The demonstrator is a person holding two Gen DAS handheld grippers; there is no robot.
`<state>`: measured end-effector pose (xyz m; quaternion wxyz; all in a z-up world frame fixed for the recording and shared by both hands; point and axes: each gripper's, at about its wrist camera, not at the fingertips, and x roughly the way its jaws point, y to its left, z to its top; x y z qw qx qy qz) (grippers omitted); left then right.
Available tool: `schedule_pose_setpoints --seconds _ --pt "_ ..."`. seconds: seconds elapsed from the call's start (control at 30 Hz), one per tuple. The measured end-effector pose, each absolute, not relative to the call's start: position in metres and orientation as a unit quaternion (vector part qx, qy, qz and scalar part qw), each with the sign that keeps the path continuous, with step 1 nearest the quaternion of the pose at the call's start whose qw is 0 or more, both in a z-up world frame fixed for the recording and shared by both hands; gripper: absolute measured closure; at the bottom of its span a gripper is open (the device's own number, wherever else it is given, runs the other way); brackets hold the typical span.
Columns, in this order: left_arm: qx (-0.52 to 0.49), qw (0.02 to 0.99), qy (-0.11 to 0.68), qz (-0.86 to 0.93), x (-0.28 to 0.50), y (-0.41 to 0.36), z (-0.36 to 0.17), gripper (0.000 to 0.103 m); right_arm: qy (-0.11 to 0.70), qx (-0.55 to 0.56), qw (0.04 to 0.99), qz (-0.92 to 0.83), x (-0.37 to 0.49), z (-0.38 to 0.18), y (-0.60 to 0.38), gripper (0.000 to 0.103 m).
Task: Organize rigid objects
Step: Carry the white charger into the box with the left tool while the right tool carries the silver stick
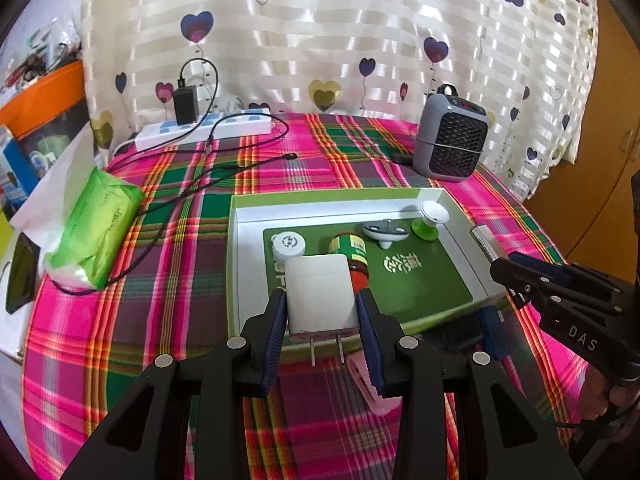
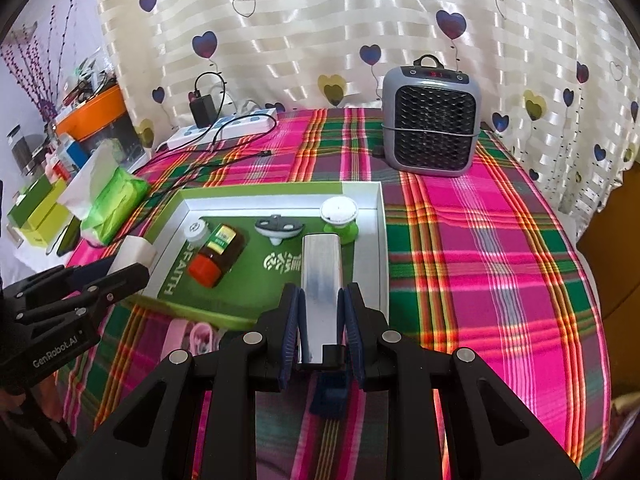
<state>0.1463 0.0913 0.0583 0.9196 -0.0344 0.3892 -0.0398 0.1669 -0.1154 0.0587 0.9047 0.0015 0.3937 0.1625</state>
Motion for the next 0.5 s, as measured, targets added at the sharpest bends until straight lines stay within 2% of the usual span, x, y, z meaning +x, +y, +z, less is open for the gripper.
schedule_pose_setpoints --seconds 0.5 --pt "-0.042 0.913 0.403 -0.035 0.180 0.096 0.048 0.069 0.426 0.007 0.885 0.189 0.203 0.042 -0.103 0.079"
